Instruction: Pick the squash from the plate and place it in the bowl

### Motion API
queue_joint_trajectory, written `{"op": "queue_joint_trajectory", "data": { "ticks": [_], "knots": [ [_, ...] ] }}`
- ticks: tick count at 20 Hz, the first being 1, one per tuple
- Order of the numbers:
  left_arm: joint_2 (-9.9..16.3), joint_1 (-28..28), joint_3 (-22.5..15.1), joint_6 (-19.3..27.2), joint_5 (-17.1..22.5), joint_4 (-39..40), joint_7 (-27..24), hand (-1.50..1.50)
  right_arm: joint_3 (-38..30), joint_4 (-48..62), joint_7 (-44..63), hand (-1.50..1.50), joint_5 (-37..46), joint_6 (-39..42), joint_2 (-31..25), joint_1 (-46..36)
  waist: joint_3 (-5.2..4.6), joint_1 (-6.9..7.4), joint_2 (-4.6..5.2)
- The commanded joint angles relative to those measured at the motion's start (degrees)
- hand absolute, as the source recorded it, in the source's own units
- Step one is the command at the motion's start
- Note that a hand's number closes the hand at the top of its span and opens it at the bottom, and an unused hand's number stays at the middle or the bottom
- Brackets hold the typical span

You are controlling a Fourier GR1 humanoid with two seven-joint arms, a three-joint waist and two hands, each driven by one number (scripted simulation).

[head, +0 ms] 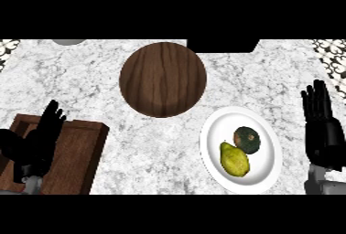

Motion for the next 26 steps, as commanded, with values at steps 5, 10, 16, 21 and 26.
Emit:
{"op": "queue_joint_trajectory", "data": {
  "ticks": [5,10,16,21,26],
  "knots": [
    [-5.3,-5.7,-6.6,-9.0,1.2,-4.0,-2.8,0.0,5.9,-3.0,-5.0,1.5,4.0,17.3,-13.5,0.2,1.04,-0.12,-1.69],
    [-8.6,-7.3,-8.4,-15.5,3.8,-1.9,-3.6,0.0,1.7,1.2,-11.6,-1.5,11.4,3.5,-8.1,8.8,1.15,0.34,-1.49],
    [-10.4,-9.7,-9.1,-12.6,2.3,-2.6,-0.2,0.0,12.2,-7.7,-16.6,-1.5,22.7,10.0,-15.3,12.4,1.07,0.19,-1.66],
    [-10.1,-7.4,-8.9,-13.0,0.9,-1.8,-3.3,0.0,11.7,-17.3,-0.2,-1.5,37.7,5.6,-22.8,16.3,0.84,-0.64,-1.98],
    [-9.8,-7.9,-8.0,-16.5,2.2,-0.3,-3.8,0.0,14.9,-26.1,24.4,-1.5,41.9,17.9,-25.2,11.2,0.79,0.93,-1.61]
  ]
}}
